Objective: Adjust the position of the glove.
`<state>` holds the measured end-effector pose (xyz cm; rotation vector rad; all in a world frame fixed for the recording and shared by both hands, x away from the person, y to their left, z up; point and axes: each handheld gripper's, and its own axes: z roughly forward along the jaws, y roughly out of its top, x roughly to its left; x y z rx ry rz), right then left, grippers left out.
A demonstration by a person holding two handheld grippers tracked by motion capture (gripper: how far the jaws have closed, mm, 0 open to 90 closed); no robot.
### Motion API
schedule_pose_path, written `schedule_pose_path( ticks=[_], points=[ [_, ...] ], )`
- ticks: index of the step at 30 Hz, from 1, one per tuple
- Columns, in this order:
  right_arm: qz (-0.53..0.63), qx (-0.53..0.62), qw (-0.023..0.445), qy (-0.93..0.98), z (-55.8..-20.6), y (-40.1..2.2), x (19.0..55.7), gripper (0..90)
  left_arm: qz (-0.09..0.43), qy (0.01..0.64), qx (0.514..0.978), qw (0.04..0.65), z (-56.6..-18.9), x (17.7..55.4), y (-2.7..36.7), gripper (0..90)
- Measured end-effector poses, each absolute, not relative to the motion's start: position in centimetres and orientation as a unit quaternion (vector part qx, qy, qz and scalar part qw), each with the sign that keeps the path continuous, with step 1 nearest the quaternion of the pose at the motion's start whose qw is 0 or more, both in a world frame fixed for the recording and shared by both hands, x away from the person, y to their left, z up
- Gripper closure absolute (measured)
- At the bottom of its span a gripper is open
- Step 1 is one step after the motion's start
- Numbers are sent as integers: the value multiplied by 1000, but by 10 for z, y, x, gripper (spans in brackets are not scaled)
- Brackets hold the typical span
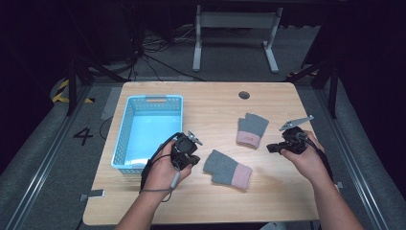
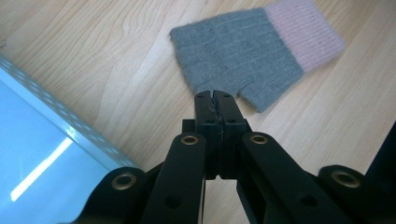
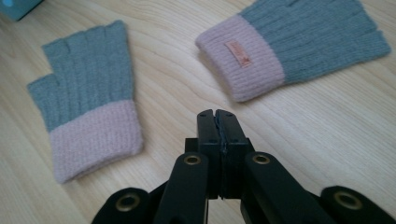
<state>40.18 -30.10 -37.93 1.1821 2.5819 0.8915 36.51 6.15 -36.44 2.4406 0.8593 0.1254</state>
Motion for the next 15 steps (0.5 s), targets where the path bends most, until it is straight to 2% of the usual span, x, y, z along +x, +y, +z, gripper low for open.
schedule_pose_path(
  ticks=[15],
  points=[
    [305, 355, 60, 882, -373, -282, 383, 900, 35, 311, 913, 261, -372, 369, 47, 900]
  ],
)
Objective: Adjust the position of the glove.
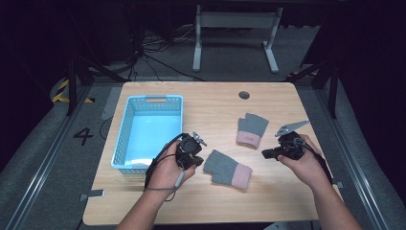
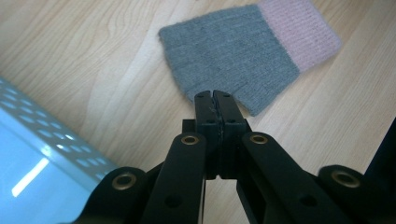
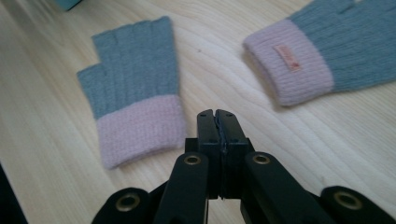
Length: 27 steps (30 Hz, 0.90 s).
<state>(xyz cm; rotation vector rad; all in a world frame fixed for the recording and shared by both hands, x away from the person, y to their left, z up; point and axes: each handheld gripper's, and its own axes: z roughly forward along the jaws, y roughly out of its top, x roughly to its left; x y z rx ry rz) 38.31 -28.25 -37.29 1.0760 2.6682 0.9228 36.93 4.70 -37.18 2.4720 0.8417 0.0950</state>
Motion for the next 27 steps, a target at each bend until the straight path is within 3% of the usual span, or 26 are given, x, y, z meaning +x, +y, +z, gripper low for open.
schedule_pose_path(
  ticks=[17, 27],
  points=[
    [286, 305, 13, 908, -395, -241, 361, 900, 18, 292, 927, 234, -402, 379, 11, 900],
    [274, 280, -6, 920, -412, -222, 352, 900, 34, 316, 925, 206, -421, 388, 0, 900]
  ],
)
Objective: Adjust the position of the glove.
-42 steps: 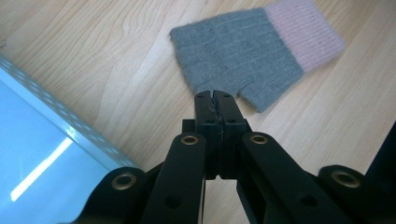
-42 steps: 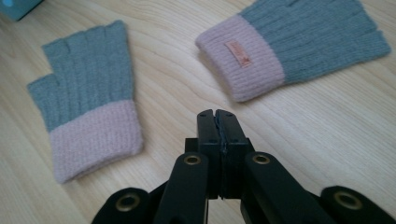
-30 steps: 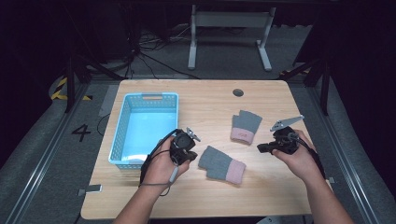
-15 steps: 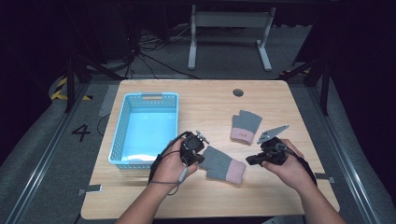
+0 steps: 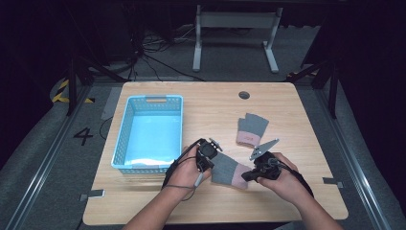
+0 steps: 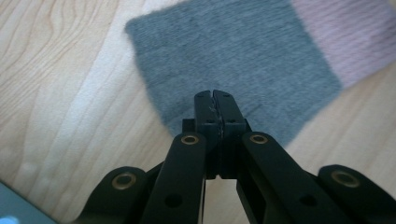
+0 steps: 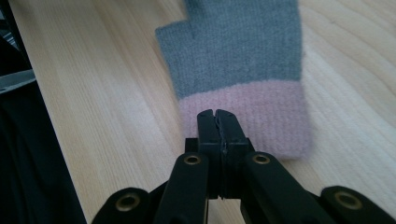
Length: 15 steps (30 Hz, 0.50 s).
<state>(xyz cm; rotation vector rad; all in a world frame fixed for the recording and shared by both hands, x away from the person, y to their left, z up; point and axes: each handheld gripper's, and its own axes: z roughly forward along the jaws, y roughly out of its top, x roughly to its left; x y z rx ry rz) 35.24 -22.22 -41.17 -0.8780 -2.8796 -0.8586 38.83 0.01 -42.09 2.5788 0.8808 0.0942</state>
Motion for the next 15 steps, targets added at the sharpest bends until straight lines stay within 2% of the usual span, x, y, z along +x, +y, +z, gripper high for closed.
schedule_pose_path(
  ticks=[15],
  points=[
    [-250, -276, 16, -928, -429, -213, 353, 900, 26, 322, 928, 184, -432, 394, -2, 900]
  ],
)
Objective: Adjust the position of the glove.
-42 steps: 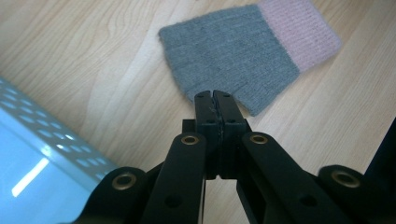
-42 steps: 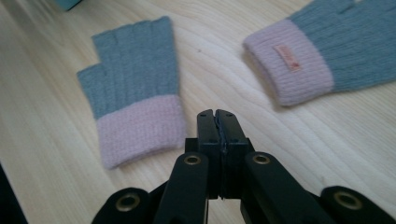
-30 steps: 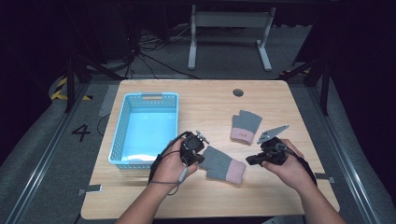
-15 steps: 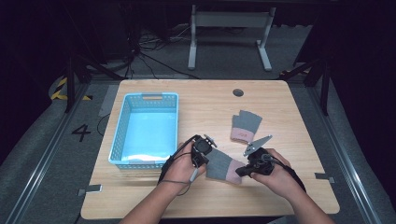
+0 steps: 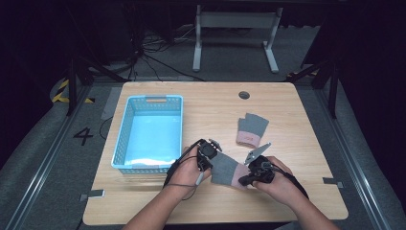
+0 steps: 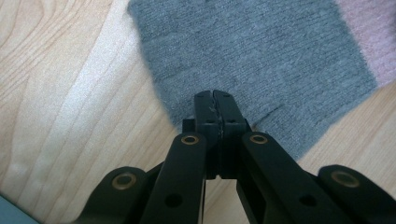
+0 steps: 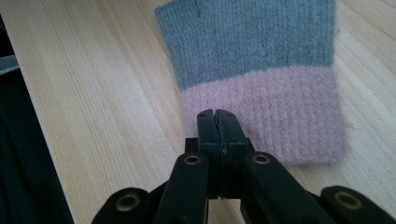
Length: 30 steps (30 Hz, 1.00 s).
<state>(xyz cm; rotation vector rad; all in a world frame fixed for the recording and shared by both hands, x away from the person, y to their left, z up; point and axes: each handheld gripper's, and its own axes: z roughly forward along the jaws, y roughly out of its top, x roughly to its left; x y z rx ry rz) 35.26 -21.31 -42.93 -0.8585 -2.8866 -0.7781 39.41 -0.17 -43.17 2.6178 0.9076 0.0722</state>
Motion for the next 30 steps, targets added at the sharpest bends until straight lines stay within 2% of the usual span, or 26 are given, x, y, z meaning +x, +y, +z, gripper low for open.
schedule_pose_path(
  ticks=[8, 16, 30],
  points=[
    [-247, -283, 19, -926, -430, -215, 354, 900, 18, 320, 930, 179, -431, 393, -2, 900],
    [-237, -305, 2, -922, -428, -229, 361, 900, -20, 303, 936, 178, -431, 386, -8, 900],
    [-236, -329, -12, -914, -428, -243, 370, 900, -27, 274, 945, 178, -431, 373, -22, 900]
  ],
)
